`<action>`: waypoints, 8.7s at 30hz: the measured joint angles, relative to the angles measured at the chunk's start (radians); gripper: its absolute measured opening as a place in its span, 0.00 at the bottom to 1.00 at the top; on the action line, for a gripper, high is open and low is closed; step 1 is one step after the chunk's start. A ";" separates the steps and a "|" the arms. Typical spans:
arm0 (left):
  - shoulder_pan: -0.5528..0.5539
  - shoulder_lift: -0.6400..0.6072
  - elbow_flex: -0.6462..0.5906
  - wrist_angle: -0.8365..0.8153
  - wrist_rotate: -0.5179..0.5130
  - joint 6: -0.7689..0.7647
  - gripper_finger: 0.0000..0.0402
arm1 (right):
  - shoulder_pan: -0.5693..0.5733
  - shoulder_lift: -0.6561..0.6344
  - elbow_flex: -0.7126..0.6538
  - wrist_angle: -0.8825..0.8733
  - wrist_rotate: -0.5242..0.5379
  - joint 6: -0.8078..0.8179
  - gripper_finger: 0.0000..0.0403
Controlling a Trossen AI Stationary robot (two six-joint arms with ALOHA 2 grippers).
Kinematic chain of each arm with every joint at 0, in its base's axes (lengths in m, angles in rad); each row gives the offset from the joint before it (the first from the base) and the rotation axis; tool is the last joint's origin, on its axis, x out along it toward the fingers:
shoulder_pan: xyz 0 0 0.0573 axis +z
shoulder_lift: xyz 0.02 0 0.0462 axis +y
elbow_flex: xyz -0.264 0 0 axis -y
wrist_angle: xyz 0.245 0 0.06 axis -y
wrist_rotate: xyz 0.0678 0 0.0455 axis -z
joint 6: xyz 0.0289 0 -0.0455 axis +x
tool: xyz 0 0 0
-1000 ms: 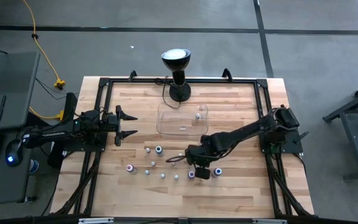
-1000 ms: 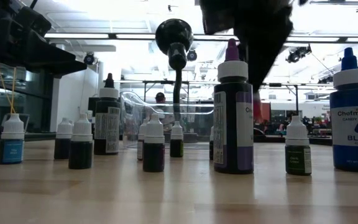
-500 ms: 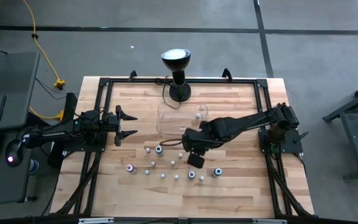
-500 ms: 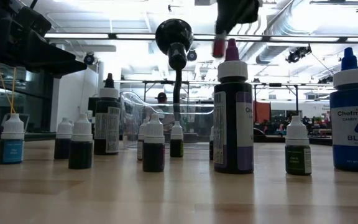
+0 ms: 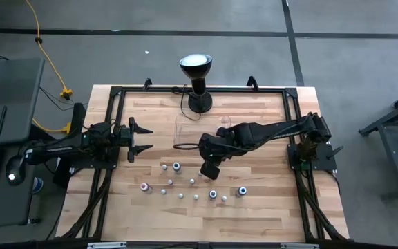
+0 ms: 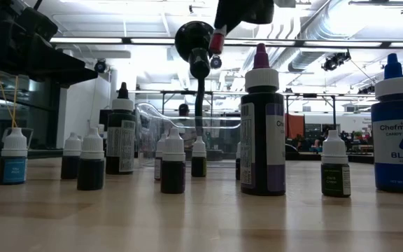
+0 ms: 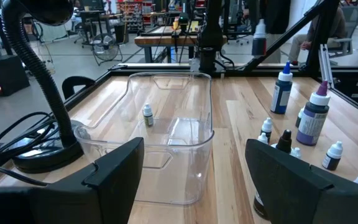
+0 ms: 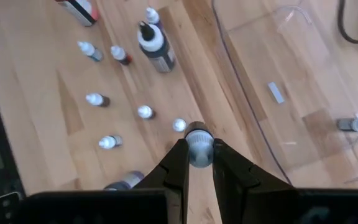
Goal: Pick & Place food coloring
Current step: Put the red food coloring bottle into the transparent bin, then put the dark green food coloring bottle into the transparent bin
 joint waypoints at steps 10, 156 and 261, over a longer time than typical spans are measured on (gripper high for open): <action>0.000 0.000 0.000 0.000 0.000 0.000 0.69 | -0.028 0.024 0.131 -0.027 -0.005 -0.003 0.10; 0.000 0.000 0.000 0.000 0.000 0.000 0.69 | -0.074 -0.251 -0.336 -0.007 0.126 0.047 0.18; 0.000 0.000 0.000 0.000 0.000 0.000 0.69 | 0.251 0.141 -0.405 0.291 -0.230 -0.237 0.19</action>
